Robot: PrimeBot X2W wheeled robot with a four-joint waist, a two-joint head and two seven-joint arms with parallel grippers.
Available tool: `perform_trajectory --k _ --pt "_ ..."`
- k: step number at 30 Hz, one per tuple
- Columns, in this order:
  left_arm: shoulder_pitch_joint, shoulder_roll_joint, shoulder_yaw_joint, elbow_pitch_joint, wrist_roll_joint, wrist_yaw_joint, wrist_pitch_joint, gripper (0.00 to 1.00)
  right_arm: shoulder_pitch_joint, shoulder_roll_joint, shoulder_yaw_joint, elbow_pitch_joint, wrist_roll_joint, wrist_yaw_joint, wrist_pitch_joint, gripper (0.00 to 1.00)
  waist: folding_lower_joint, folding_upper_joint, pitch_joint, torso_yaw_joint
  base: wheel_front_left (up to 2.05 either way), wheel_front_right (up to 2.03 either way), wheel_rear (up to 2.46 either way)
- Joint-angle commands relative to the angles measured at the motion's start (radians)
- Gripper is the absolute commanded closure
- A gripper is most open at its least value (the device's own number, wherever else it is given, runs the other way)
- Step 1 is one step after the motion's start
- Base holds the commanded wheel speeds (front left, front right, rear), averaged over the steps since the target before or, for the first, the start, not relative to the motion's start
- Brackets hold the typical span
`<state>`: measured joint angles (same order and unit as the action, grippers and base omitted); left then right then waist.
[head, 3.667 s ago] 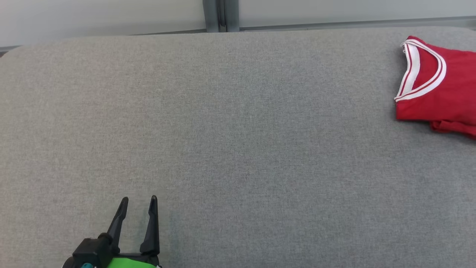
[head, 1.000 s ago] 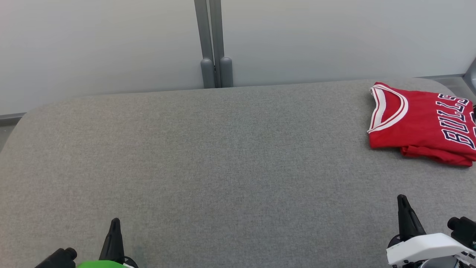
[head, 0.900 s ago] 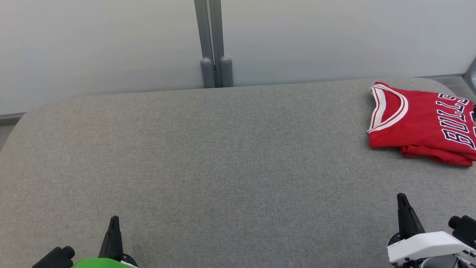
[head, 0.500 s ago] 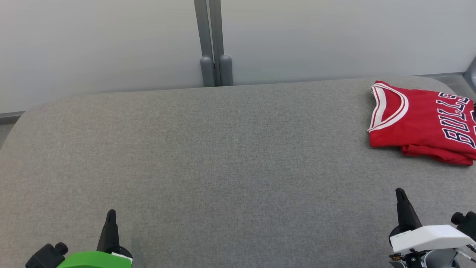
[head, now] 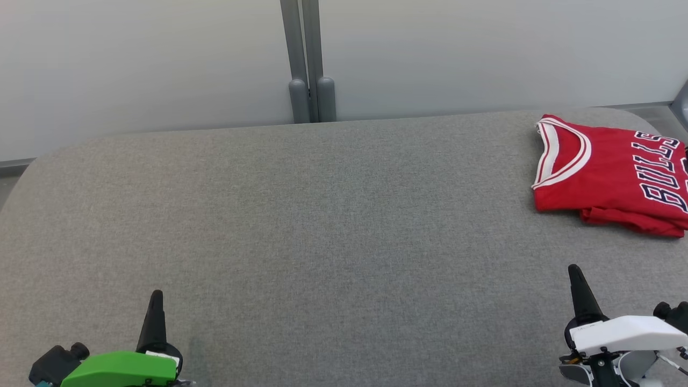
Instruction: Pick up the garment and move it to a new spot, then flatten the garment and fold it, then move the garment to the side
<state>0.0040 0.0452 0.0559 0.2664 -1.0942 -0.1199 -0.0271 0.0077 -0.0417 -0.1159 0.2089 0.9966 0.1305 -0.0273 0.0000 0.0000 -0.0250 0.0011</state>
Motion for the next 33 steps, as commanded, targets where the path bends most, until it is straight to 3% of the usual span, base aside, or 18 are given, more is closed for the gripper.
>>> perform_trajectory --k 1,33 --pt "-0.028 0.005 0.006 -0.011 -0.029 -0.005 0.007 1.00 -0.026 -0.007 0.001 -0.005 0.032 0.000 0.008 1.00 0.0000 0.0000 0.001 0.000 0.00 0.00 0.00" --pt "-0.081 0.007 0.037 -0.018 -0.310 -0.010 0.085 1.00 -0.082 -0.009 0.001 0.019 0.363 0.000 0.085 1.00 0.0000 0.0000 0.014 -0.001 0.00 0.00 0.00"
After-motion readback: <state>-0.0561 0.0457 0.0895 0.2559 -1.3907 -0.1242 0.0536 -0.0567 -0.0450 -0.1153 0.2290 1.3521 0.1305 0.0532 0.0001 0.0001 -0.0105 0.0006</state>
